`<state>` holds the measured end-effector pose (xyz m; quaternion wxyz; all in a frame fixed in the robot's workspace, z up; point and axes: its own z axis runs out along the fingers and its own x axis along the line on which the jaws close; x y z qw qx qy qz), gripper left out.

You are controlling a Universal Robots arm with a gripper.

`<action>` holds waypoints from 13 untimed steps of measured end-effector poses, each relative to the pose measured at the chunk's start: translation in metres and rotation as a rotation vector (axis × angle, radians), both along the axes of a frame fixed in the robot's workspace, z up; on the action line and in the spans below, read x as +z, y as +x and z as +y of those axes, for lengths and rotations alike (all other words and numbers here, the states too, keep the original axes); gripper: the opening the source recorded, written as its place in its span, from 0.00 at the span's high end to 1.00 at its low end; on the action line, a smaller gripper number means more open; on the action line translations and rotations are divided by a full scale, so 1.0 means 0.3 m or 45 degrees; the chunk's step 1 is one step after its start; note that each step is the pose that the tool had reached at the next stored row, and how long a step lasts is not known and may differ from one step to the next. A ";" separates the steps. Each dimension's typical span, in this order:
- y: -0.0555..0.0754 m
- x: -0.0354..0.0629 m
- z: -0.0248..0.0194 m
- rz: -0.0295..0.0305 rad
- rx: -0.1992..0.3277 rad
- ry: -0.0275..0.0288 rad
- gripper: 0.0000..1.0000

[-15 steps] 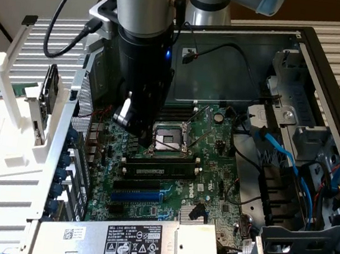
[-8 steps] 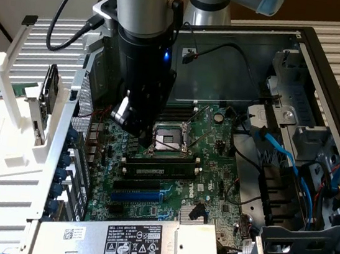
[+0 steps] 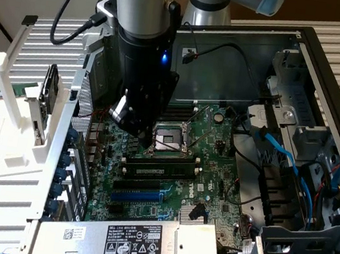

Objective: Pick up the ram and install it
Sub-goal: 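Press down the ram until it locks into place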

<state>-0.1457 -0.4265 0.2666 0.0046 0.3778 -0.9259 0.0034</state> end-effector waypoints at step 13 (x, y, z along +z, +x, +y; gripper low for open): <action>0.000 -0.003 0.000 -0.0012 -0.303 0.0001 0.89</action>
